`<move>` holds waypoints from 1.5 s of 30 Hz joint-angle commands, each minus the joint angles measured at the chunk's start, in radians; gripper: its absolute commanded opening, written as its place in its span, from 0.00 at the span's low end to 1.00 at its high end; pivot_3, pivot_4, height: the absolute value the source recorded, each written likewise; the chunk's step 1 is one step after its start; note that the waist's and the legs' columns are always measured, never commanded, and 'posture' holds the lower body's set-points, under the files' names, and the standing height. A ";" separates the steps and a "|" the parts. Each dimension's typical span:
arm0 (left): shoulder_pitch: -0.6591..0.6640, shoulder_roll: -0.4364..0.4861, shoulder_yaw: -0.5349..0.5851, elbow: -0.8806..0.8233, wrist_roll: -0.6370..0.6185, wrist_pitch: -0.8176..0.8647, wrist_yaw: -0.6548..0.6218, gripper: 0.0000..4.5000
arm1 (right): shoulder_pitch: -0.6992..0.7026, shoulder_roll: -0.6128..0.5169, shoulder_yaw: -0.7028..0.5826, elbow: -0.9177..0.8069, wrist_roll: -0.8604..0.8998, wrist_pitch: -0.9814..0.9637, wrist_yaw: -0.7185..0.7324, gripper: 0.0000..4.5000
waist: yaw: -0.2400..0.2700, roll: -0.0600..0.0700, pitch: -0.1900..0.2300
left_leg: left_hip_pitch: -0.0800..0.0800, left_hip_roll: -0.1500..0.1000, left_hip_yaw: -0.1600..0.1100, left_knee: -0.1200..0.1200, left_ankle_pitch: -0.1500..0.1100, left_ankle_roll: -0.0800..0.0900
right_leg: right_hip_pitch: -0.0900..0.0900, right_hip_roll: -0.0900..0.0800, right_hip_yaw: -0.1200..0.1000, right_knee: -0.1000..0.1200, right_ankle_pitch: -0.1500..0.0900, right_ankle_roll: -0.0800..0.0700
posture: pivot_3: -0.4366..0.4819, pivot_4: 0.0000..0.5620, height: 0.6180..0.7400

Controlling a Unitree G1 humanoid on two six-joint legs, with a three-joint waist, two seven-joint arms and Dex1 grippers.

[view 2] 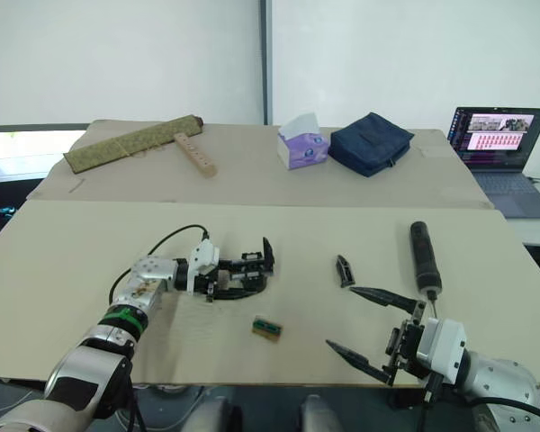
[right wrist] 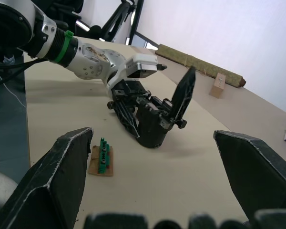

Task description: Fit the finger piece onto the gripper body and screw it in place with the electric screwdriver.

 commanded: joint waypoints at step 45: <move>0.131 0.146 -0.004 -0.297 -0.045 0.106 0.045 0.99 | -0.015 0.018 -0.044 0.106 0.039 -0.075 0.129 1.00 | 0.005 0.001 0.002 | -0.002 0.000 -0.001 0.002 0.000 0.000 | -0.001 0.000 -0.001 0.000 0.000 -0.001 | 0.48 0.27 1.00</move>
